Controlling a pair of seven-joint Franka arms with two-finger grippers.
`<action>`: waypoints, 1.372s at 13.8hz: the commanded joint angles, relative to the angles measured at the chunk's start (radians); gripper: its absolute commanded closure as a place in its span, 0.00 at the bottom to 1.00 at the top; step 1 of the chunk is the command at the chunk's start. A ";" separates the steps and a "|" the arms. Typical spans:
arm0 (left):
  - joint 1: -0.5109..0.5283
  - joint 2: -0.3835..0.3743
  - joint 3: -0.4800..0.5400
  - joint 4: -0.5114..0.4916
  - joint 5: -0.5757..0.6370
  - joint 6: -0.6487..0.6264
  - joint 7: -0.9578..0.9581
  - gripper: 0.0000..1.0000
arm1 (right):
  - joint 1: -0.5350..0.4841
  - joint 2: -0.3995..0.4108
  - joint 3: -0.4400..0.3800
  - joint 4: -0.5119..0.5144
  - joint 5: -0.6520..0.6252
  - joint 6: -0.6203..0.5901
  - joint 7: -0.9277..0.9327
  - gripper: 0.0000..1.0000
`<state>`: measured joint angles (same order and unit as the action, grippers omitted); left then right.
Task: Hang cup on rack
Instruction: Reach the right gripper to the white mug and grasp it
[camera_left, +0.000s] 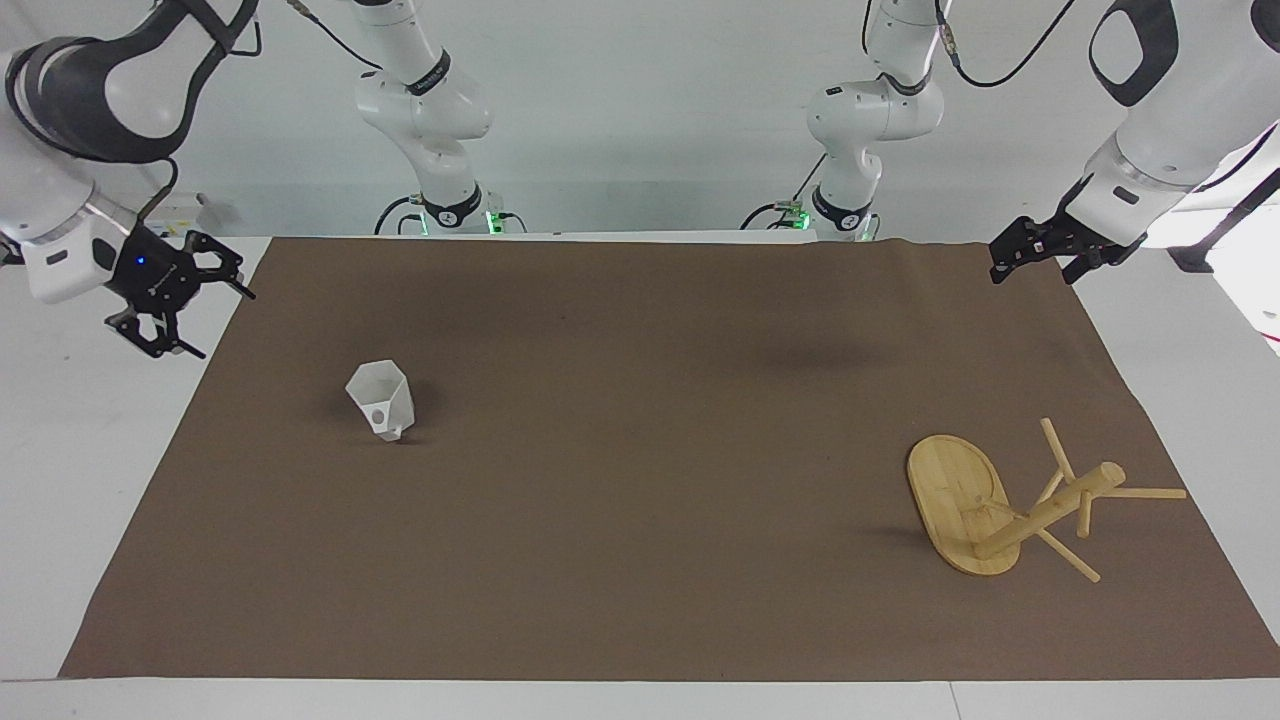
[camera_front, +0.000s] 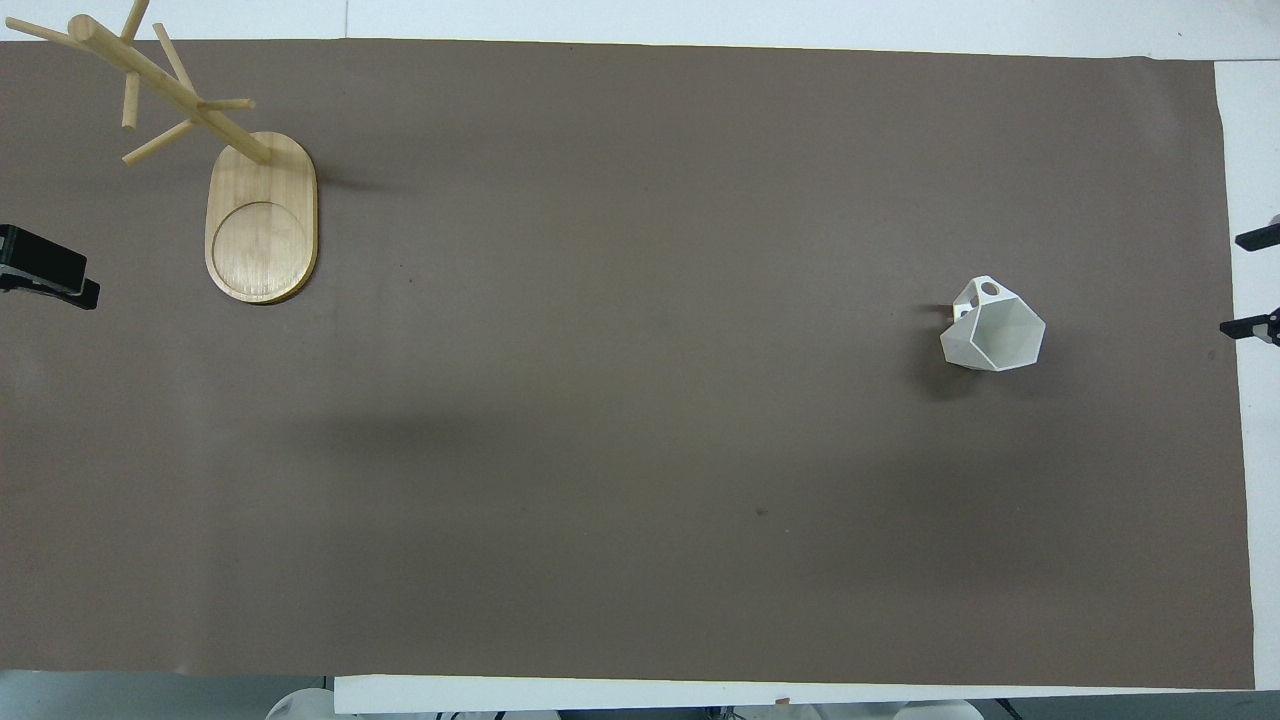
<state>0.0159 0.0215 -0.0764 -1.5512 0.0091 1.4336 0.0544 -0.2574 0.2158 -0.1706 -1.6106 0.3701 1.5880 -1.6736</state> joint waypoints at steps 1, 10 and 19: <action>-0.001 -0.021 0.000 -0.027 0.015 0.018 -0.008 0.00 | -0.104 0.187 0.010 0.058 0.218 -0.090 -0.234 0.00; -0.001 -0.021 0.000 -0.027 0.015 0.018 -0.008 0.00 | -0.333 0.491 0.157 0.078 0.493 -0.333 -0.832 0.00; -0.001 -0.021 0.000 -0.027 0.015 0.018 -0.010 0.00 | -0.273 0.504 0.161 -0.067 0.590 -0.252 -0.997 0.00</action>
<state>0.0159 0.0215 -0.0764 -1.5512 0.0091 1.4336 0.0544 -0.5326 0.7337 -0.0135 -1.6225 0.9235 1.2990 -2.6455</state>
